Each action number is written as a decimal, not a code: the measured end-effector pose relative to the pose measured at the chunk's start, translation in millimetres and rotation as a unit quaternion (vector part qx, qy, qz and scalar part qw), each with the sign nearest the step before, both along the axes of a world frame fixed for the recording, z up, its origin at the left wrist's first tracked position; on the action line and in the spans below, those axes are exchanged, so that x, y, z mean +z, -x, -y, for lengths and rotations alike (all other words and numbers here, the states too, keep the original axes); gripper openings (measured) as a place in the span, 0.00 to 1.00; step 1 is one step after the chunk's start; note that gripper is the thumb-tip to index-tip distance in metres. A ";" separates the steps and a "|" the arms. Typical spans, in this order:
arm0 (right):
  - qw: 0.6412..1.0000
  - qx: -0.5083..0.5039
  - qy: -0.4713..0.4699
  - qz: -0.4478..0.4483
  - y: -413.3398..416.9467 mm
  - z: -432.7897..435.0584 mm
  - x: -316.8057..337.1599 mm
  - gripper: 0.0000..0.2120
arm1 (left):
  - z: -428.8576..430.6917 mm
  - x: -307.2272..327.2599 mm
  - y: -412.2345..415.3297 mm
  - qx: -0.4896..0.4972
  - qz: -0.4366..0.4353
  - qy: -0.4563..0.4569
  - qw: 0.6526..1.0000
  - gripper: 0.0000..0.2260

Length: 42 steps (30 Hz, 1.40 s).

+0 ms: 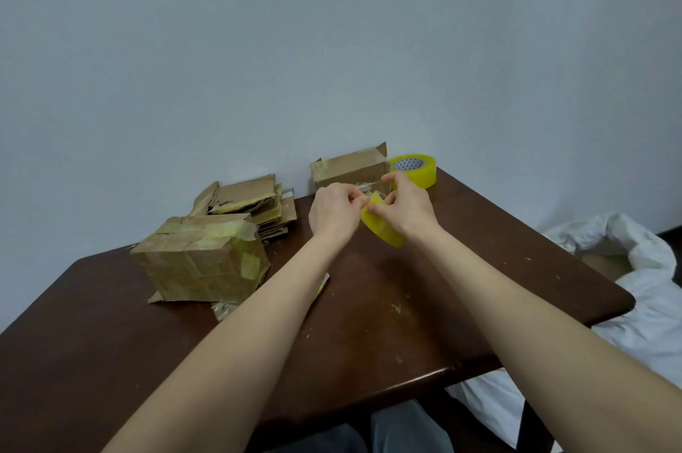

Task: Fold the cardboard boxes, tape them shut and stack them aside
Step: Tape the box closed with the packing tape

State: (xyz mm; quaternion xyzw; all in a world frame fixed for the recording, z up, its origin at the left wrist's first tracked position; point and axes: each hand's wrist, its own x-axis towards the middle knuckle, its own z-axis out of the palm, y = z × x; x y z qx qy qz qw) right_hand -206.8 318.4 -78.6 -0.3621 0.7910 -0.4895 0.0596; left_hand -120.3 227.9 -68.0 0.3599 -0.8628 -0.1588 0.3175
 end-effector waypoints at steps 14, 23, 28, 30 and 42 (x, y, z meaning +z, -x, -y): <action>0.962 -0.052 -0.211 -0.166 -6.4 -4.4 -19.3 0.14 | 3.8 -17.1 -30.2 0.010 0.049 0.049 0.998 0.09; 0.915 0.153 -0.260 -0.269 -95.3 27.4 -13.5 0.13 | 31.3 -0.3 -90.7 0.067 0.039 0.072 0.994 0.12; 0.870 0.209 -0.356 -0.268 -140.9 39.2 -36.7 0.21 | 37.7 -1.3 -124.5 0.080 0.019 0.096 0.992 0.12; 0.873 0.173 -0.366 -0.270 -130.7 40.1 -38.4 0.20 | 40.4 -3.5 -135.4 0.073 0.006 0.098 0.992 0.12; 0.975 0.087 -0.011 -0.205 -151.2 89.0 37.6 0.16 | 124.2 31.1 -207.2 0.206 -0.067 0.107 0.970 0.14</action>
